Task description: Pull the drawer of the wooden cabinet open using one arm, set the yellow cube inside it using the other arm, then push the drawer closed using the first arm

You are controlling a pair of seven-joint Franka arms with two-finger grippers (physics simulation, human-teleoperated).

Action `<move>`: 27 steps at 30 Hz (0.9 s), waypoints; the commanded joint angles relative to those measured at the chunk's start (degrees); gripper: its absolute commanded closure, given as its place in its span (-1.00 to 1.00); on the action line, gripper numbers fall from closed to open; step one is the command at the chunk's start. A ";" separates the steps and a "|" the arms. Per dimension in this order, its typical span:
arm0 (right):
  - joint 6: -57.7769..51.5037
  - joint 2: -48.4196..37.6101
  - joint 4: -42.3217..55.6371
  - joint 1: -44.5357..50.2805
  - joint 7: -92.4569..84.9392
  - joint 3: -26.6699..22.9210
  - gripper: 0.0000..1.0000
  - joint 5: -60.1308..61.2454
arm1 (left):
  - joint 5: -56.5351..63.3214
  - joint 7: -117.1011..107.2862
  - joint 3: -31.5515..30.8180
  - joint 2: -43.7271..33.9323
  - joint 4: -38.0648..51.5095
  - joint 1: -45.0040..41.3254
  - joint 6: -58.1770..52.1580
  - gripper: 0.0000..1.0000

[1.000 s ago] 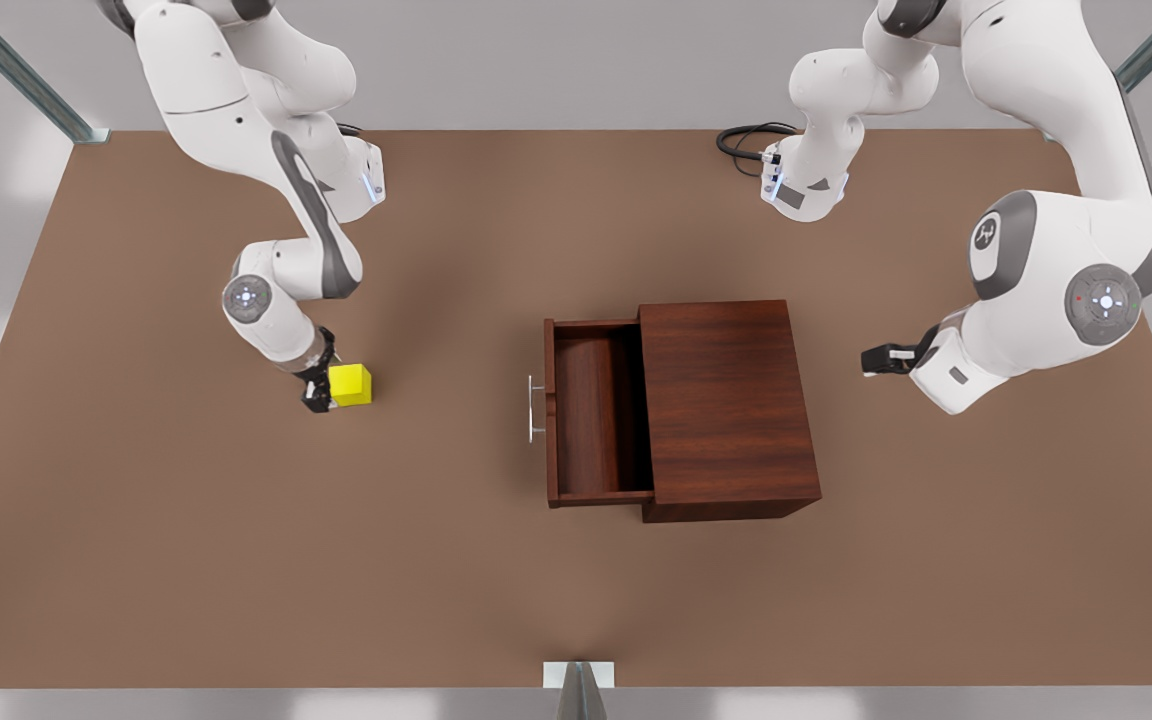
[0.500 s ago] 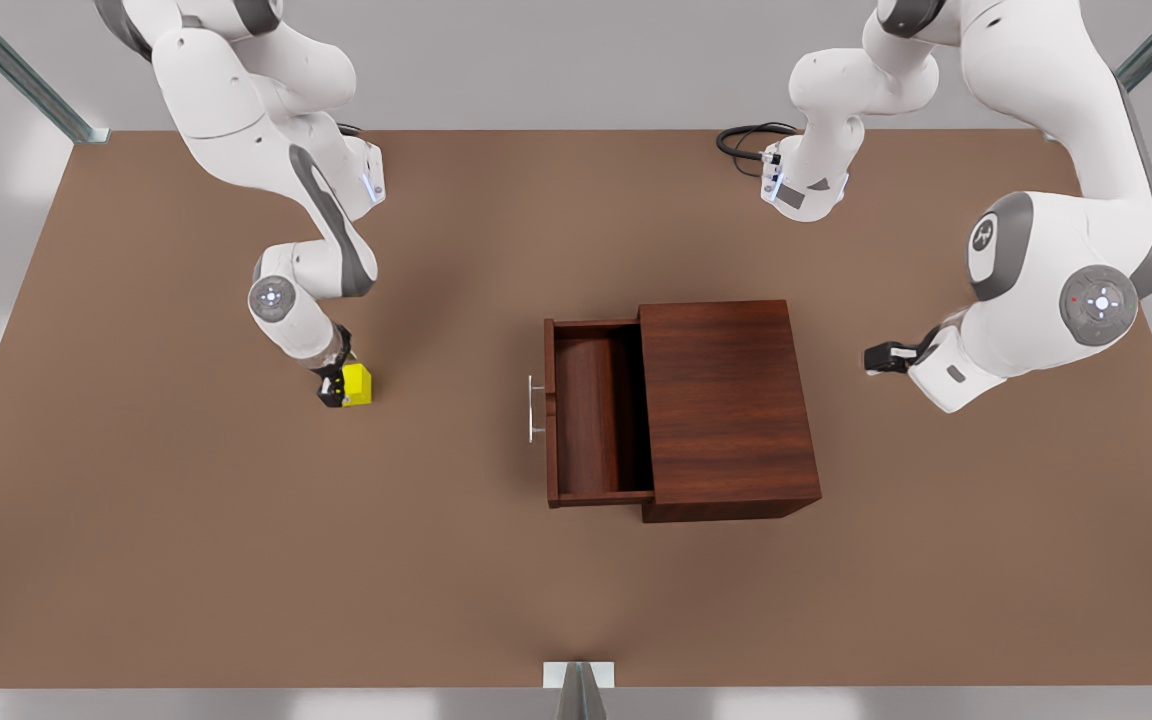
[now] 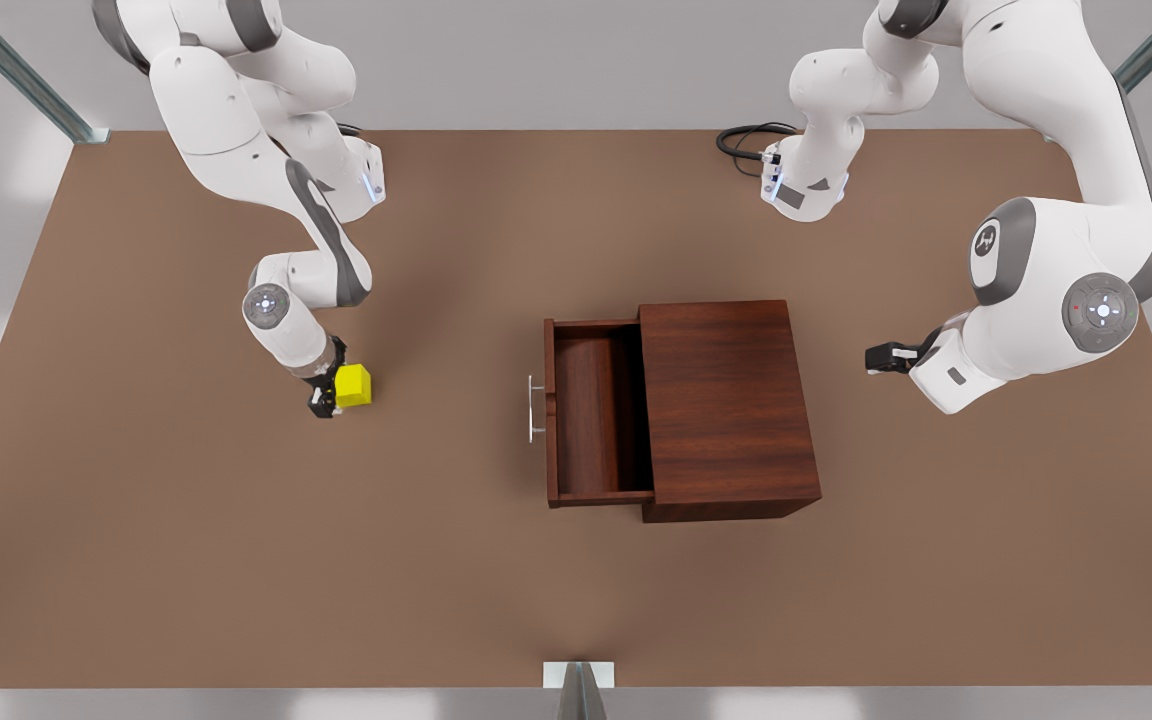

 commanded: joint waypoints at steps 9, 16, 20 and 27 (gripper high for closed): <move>0.28 -0.45 -0.06 0.08 4.06 0.00 -0.06 -1.61 | 0.02 1.00 -0.02 -0.06 0.03 0.00 0.06 -1.00; -2.09 -4.31 0.03 0.17 3.79 0.00 0.02 -1.61 | -0.06 0.83 -0.02 -0.06 0.20 0.00 0.06 -1.00; -10.26 -7.83 4.42 0.35 3.62 0.00 0.01 -1.61 | 0.02 1.00 -0.02 -0.06 0.47 0.27 0.06 -1.00; -33.64 -7.92 21.91 0.52 4.15 4.04 0.01 -0.82 | 0.11 1.09 -0.02 -0.06 -0.06 0.00 -0.03 -1.00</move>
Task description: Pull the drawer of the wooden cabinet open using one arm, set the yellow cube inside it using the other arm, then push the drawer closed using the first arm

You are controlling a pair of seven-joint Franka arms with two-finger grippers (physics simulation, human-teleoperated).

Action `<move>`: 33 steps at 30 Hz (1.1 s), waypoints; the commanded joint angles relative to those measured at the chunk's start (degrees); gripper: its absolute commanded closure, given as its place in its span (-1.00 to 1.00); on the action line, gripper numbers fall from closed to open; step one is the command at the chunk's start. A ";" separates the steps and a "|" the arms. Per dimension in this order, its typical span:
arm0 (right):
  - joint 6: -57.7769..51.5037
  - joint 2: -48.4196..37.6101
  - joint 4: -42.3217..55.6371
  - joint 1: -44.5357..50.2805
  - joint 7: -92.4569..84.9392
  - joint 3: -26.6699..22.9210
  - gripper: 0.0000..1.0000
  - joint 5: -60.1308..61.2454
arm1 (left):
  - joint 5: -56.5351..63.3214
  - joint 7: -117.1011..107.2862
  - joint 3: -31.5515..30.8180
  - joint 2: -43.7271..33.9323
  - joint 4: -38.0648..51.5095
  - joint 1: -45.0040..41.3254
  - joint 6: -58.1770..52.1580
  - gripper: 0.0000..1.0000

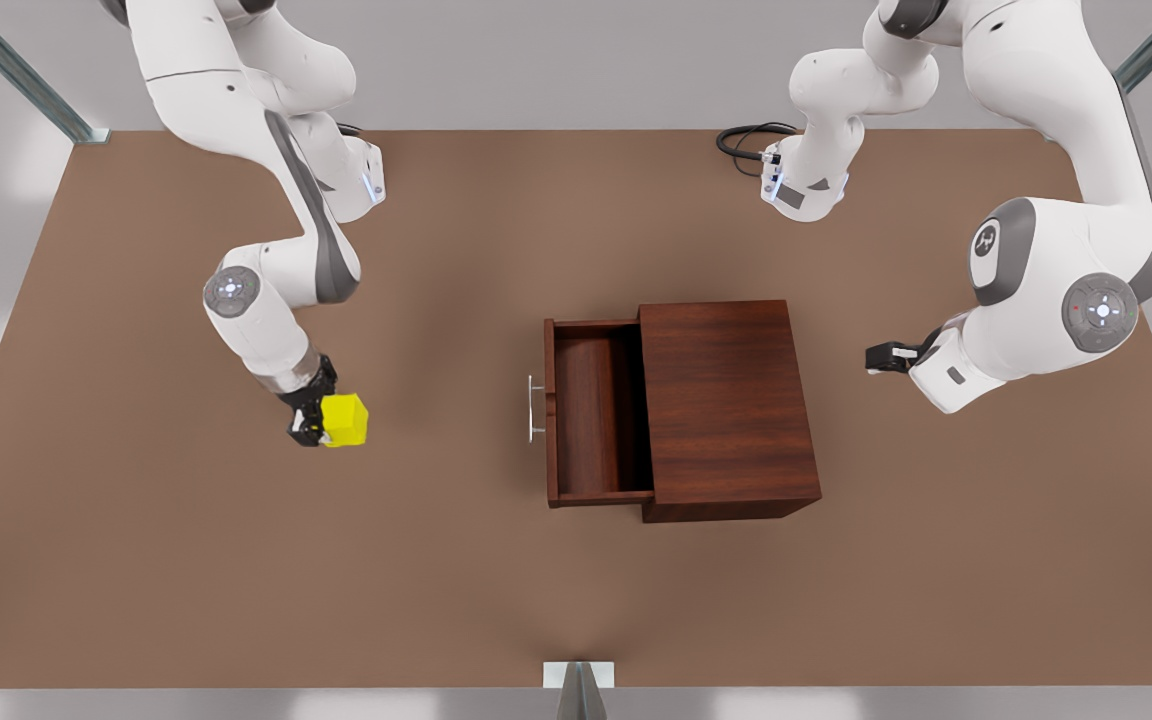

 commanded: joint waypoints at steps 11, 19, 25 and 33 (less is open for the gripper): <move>-35.18 5.95 24.21 8.68 12.94 3.49 0.01 0.99 | 0.04 0.21 -0.02 -0.06 0.01 0.00 0.01 -1.00; -44.67 17.89 45.39 18.44 31.48 3.67 0.01 3.63 | 0.04 0.29 -0.02 -0.06 0.01 0.00 0.01 -1.00; -44.15 28.44 60.60 24.41 48.71 2.97 0.01 3.54 | 0.04 0.21 -0.02 -0.06 0.10 0.00 0.01 -1.00; -37.82 36.27 66.05 26.44 53.19 2.18 0.00 3.19 | 0.39 0.38 -0.11 -0.06 0.54 -0.17 0.10 -1.00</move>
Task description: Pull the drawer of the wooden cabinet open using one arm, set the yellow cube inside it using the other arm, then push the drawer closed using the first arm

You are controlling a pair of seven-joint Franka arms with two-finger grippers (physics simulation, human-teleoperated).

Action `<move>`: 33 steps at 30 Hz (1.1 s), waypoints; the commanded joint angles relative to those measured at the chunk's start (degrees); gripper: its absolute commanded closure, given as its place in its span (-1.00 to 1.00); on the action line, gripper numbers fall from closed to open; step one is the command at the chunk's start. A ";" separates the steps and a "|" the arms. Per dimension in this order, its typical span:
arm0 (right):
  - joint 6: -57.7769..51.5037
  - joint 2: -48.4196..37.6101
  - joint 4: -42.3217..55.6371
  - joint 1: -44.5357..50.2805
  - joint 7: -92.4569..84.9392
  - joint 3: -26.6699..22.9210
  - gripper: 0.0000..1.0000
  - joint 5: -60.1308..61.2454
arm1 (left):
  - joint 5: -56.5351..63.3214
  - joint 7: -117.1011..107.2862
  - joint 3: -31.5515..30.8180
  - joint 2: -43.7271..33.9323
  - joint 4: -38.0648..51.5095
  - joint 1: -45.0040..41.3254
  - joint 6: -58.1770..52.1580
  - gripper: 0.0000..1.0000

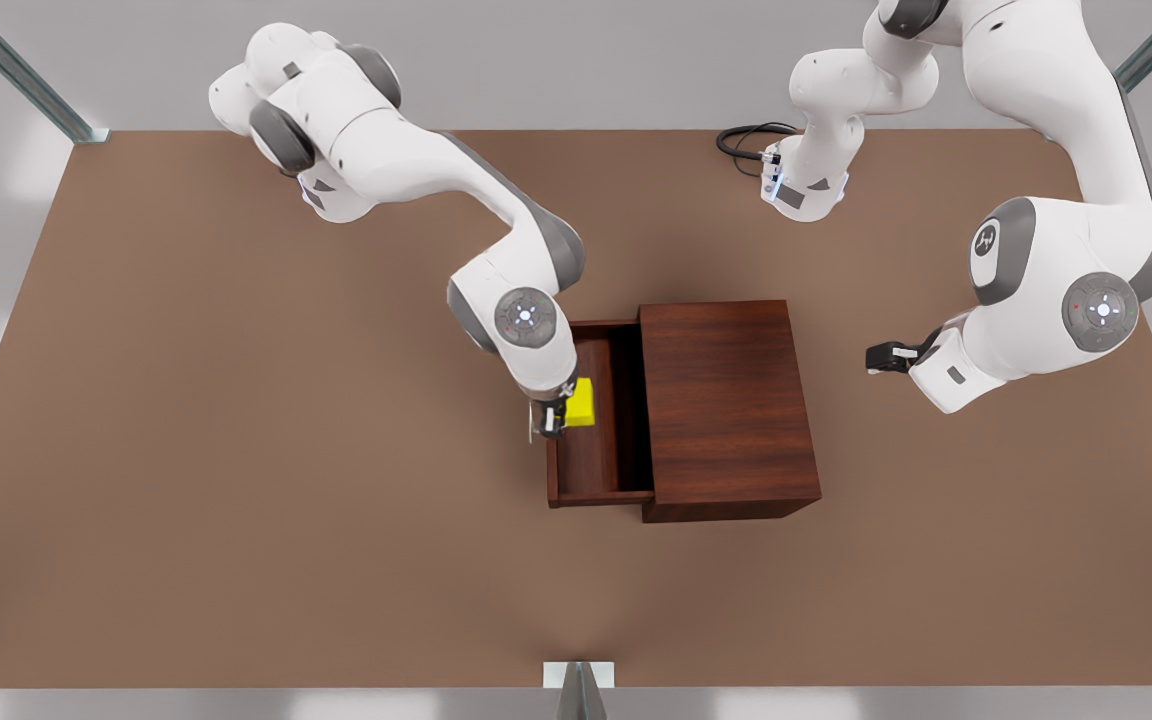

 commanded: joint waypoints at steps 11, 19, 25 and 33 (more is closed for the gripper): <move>-12.28 -5.92 1.45 -7.92 5.28 -3.18 -1.00 0.07 | 2.57 -3.03 -0.66 2.04 5.82 -13.79 2.87 -1.00; -4.65 -30.88 -34.58 -39.84 -131.67 -2.47 -1.00 -4.41 | 10.93 -52.07 0.04 26.38 31.58 -40.59 8.22 -1.00; -7.64 -30.88 -35.47 -39.75 -133.96 -2.56 -1.00 -7.22 | 11.10 -66.49 0.31 37.72 34.66 -47.54 36.53 -1.00; -7.64 -30.80 -35.38 -39.93 -133.87 -2.74 -1.00 -7.04 | 11.54 -74.49 7.16 44.85 36.33 -53.52 44.27 -1.00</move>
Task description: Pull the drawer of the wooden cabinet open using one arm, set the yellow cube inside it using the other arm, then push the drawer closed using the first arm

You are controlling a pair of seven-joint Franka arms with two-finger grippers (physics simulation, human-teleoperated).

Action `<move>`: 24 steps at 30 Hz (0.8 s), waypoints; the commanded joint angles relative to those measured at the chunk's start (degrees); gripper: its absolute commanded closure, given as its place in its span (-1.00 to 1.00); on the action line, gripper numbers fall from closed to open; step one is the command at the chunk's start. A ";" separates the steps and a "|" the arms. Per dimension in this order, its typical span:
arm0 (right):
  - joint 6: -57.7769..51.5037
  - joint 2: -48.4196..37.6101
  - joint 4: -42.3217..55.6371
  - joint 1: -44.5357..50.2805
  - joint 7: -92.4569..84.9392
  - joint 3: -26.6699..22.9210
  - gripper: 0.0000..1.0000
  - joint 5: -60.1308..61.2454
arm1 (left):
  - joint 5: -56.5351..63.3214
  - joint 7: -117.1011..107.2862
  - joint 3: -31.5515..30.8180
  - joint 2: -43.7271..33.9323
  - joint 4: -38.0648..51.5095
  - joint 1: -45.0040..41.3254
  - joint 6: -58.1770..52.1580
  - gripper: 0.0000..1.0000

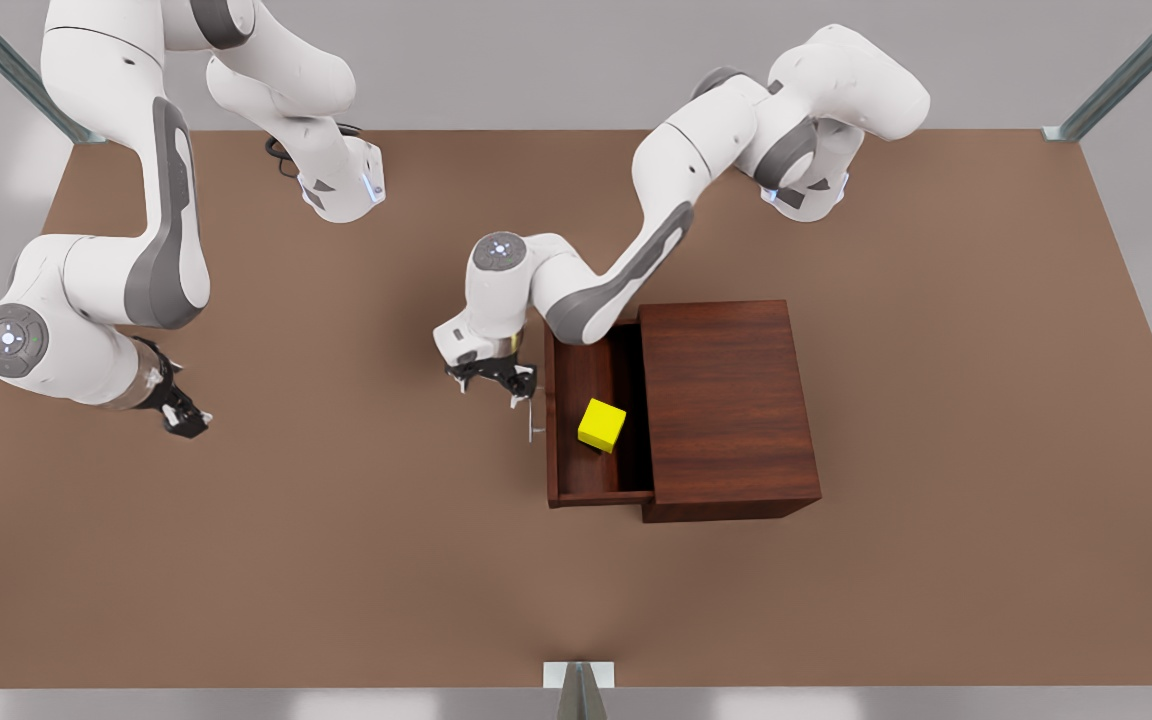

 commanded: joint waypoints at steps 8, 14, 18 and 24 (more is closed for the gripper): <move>0.03 -0.06 0.55 -0.88 -49.16 0.01 -1.00 -0.13 | 1.75 -31.22 2.87 0.85 -0.27 -2.76 -2.69 -1.00; 0.03 -0.06 0.64 -0.79 -49.08 0.01 -1.00 -0.05 | 1.66 -30.87 2.87 2.08 -0.09 -2.76 -1.02 -1.00; 0.11 -0.06 0.64 -0.70 -48.99 0.01 -1.00 -0.04 | 1.75 -26.91 3.39 1.99 -0.09 -2.58 -2.87 -1.00; 0.11 -0.06 0.64 -0.70 -48.99 0.09 -1.00 -0.04 | 1.66 -18.56 4.71 1.12 -0.09 -0.65 -7.09 -1.00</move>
